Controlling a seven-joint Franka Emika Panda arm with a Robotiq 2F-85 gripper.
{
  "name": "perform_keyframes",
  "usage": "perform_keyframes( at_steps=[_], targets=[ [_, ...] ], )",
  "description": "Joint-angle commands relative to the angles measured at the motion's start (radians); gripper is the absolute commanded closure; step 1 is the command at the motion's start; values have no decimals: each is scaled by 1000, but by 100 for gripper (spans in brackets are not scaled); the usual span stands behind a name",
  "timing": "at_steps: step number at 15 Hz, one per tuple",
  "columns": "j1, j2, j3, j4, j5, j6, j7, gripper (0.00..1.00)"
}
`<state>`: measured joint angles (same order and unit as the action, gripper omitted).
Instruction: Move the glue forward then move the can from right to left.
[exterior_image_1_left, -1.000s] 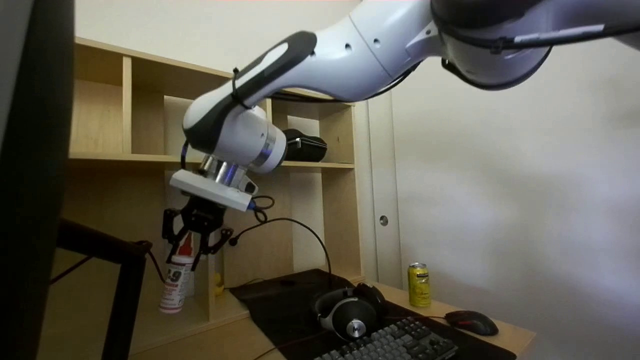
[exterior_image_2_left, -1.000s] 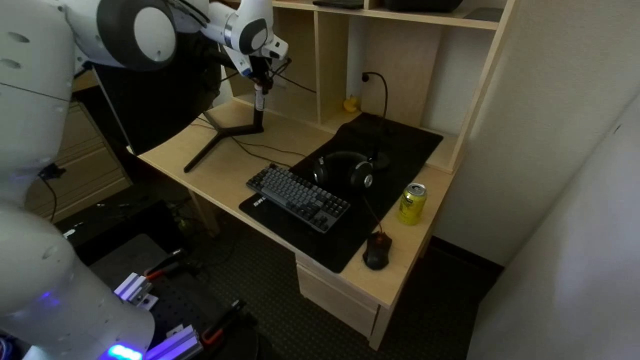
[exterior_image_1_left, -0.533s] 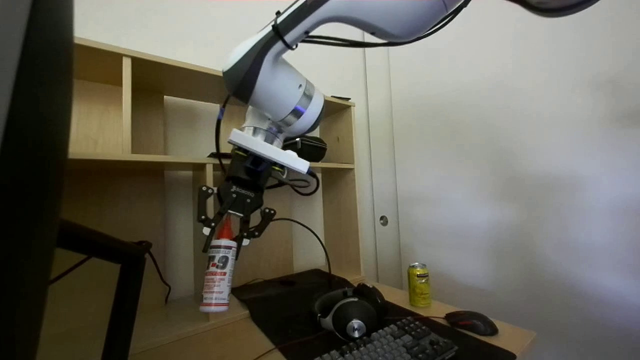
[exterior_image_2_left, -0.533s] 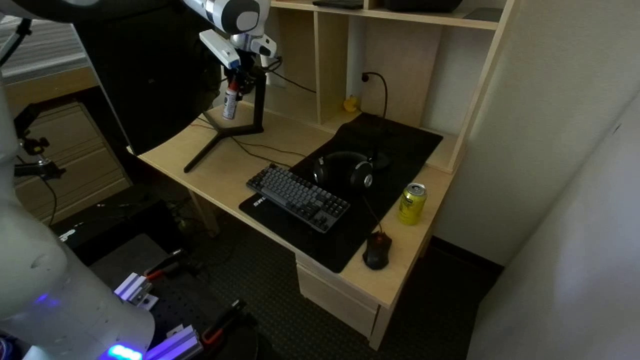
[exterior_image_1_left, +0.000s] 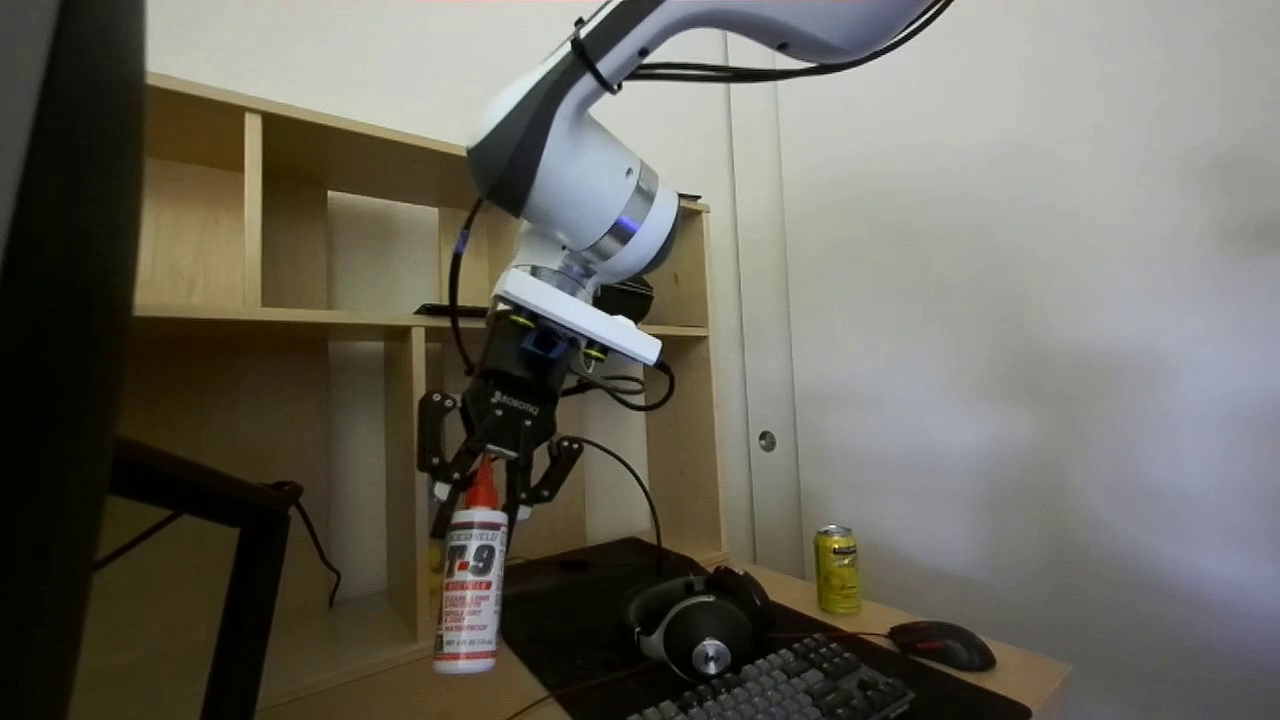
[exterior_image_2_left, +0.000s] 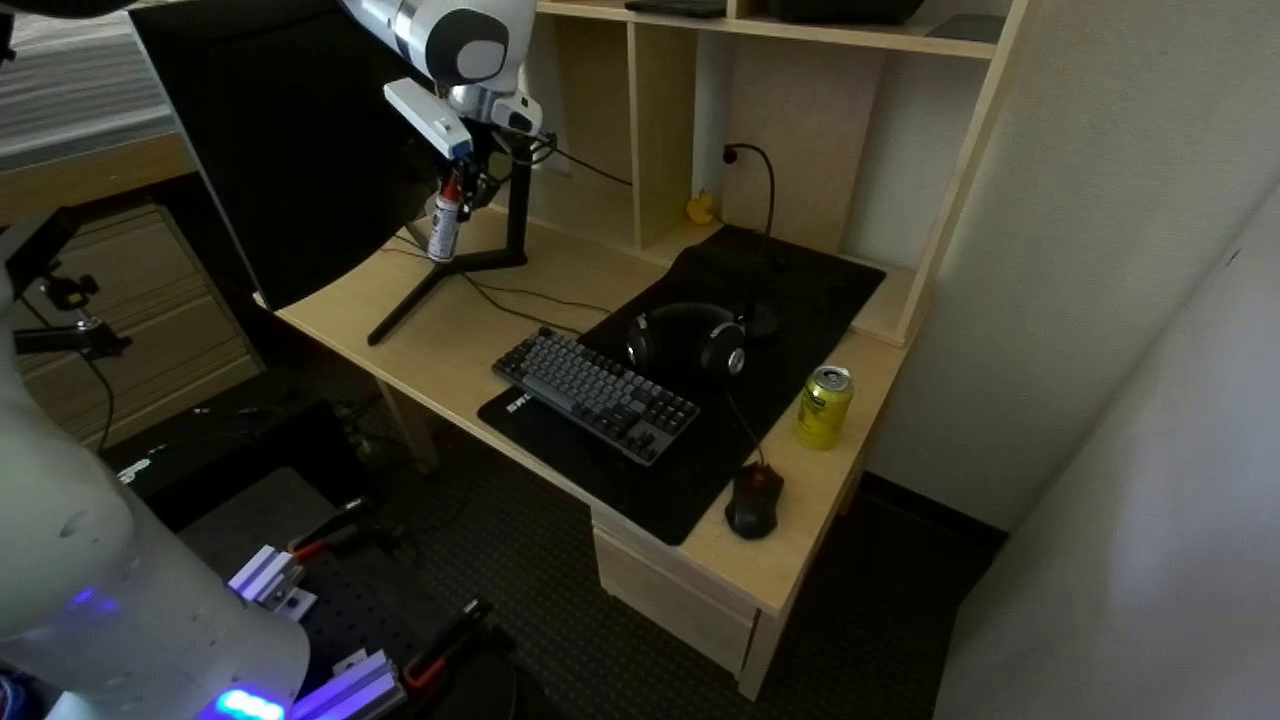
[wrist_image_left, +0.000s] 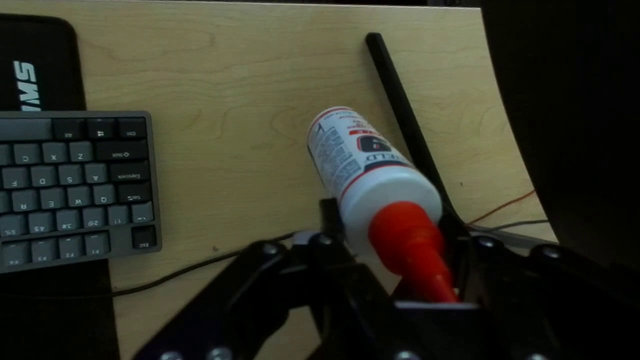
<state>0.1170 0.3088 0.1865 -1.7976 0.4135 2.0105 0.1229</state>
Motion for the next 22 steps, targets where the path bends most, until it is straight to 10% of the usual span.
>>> perform_keyframes(
  at_steps=[1, 13, 22],
  targets=[
    [79, 58, 6, -28, -127, 59, -21, 80],
    [225, 332, -25, -66, -325, 808, 55, 80],
    [252, 254, -7, -103, -356, 752, 33, 80]
  ],
)
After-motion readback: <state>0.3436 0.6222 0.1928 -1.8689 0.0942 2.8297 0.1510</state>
